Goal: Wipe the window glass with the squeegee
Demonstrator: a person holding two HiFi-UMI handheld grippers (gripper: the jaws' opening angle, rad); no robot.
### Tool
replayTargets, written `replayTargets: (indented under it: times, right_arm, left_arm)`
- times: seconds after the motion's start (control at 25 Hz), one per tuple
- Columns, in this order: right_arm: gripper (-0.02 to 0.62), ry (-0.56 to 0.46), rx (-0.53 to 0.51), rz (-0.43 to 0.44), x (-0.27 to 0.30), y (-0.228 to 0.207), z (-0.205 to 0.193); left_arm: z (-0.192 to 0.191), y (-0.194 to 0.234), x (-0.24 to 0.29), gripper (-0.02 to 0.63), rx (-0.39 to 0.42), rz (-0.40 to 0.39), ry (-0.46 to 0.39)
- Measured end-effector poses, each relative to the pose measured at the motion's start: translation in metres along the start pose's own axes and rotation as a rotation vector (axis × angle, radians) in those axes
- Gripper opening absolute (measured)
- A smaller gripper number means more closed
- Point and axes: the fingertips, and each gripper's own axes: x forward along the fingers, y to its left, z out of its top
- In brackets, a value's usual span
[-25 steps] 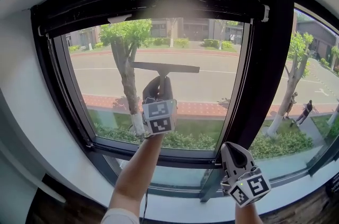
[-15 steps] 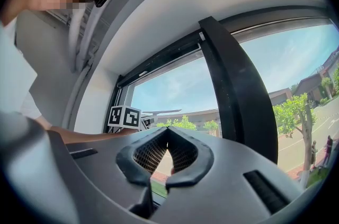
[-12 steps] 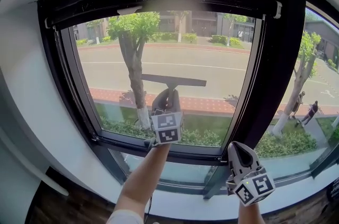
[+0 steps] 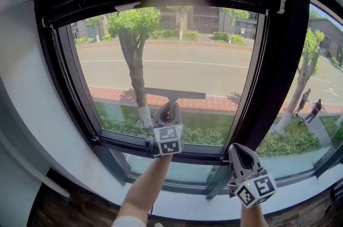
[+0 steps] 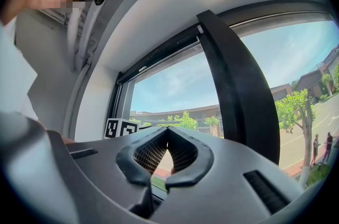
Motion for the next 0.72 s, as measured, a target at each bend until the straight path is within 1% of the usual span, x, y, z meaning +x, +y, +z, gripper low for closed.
replayTargets:
  times: [0.4, 0.6, 0.72]
  right_arm:
    - [0.011, 0.023, 0.009, 0.0, 0.001, -0.003, -0.012]
    - [0.011, 0.03, 0.014, 0.001, 0.004, -0.003, -0.016]
    - [0.011, 0.036, 0.017, 0.002, 0.004, -0.002, -0.019]
  left_arm:
    - [-0.079, 0.0, -0.019, 0.092, -0.019, 0.018, 0.119]
    - [-0.108, 0.002, -0.026, 0.092, 0.0, 0.019, 0.165]
    - [-0.129, 0.003, -0.032, 0.092, -0.006, 0.026, 0.207]
